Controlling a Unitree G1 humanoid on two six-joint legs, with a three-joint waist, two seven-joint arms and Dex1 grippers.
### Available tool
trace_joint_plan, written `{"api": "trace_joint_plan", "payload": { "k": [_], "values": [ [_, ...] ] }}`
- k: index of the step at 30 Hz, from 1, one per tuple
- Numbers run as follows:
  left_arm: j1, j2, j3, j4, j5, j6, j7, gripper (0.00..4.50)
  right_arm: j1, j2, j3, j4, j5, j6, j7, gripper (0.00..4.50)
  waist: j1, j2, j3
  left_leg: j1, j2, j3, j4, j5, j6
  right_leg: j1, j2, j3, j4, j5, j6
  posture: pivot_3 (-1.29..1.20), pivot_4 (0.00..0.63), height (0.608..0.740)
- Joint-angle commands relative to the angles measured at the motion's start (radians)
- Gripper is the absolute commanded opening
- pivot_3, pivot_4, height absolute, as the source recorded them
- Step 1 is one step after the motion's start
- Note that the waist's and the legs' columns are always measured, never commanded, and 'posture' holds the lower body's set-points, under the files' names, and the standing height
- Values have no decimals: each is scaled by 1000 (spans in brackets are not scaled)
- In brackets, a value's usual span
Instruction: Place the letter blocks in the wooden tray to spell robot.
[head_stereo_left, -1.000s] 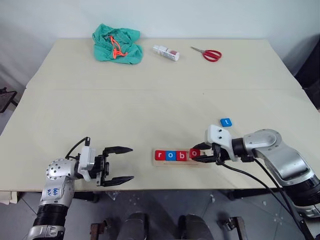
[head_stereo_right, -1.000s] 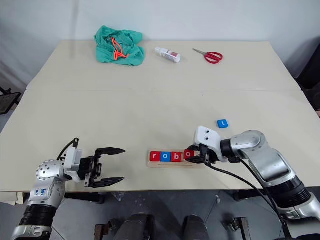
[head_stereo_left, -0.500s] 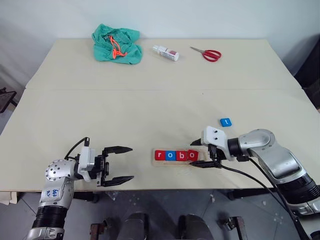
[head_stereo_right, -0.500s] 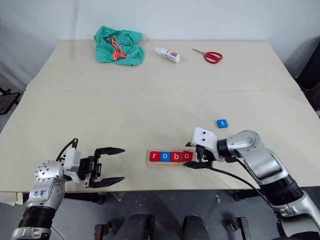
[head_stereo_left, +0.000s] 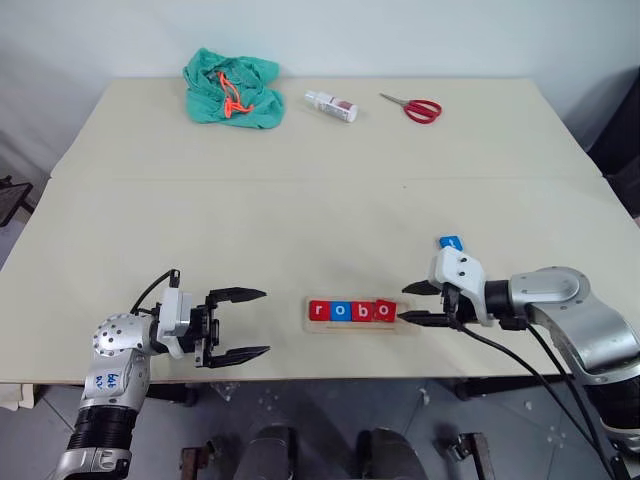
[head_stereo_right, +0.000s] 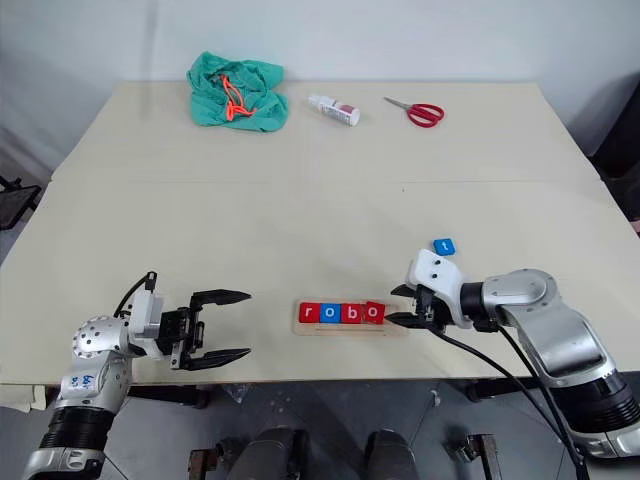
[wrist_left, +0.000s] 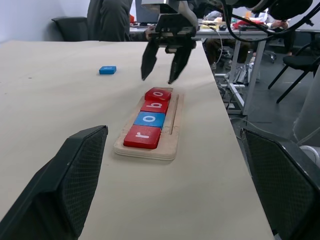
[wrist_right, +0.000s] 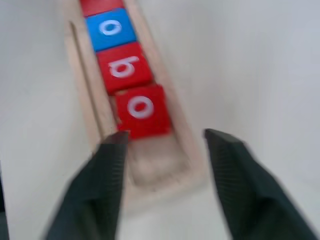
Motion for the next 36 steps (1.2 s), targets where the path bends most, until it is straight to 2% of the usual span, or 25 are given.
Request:
{"api": "trace_joint_plan", "payload": {
  "k": [1, 4, 13, 19, 26, 28, 32, 34, 36],
  "values": [
    [-14, -4, -1, -5, -5, -12, -7, 4500, 11, -16, -15, -11, 0, -12, -7, 1166, 0, 0, 0, 0, 0, 0, 0, 0, 0, 0, 0, 0, 0, 0, 0, 0, 150, 740],
    [-19, -5, -4, -2, -6, -13, -8, 4500, -1, -3, 7, -5, -3, -11, -11, 27, 0, 0, 0, 0, 0, 0, 0, 0, 0, 0, 0, 0, 0, 0, 0, 0, 150, 740],
    [-2, 6, 5, -21, -10, -7, -1, 4500, -29, 47, 80, 15, -28, -18, -21, 27, 1, 0, 0, 0, 0, 0, 0, 0, 0, 0, 0, 0, 0, 0, 0, 0, 150, 740],
    [3, 9, 8, -24, -10, -7, 4, 4500, -52, 60, 75, 13, -25, -18, -27, 27, 0, 0, 0, 0, 0, 0, 0, 0, 0, 0, 0, 0, 0, 0, 0, 0, 150, 740],
    [-5, 10, 8, -13, -9, -9, -1, 4500, 10, 27, -57, -66, 64, 46, -43, 27, 4, 0, 0, 0, 0, -1, 0, 0, 0, 0, 0, 0, 0, 0, 0, 0, 150, 740],
    [-16, 6, 2, 1, -6, -11, -5, 4500, 92, 24, -146, -86, 76, 35, -78, 27, 7, 0, 0, 0, -1, -1, 0, 0, 0, 0, 0, 0, 0, 0, 0, 0, 150, 740],
    [-36, 1, -3, 23, -6, -14, -17, 4500, 180, 125, -317, -95, 106, 19, -235, 27, 18, 0, 0, 0, -1, -1, 0, 0, 0, 1, 0, 0, 0, 0, 0, 0, 150, 740],
    [-46, 0, -5, 34, -6, -15, -26, 4500, 223, 190, -407, -103, 116, 36, -336, 392, 17, 0, 0, 0, 0, 1, 0, 0, 0, 0, 0, 0, 0, 0, 0, 0, 150, 740],
    [-53, 0, -6, 42, -6, -16, -34, 4500, 258, 229, -462, -119, 132, 51, -391, 973, 19, 0, 0, 0, 0, 1, 0, 0, 0, 0, 0, 0, 0, 0, 0, 0, 150, 740]
  ]
}}
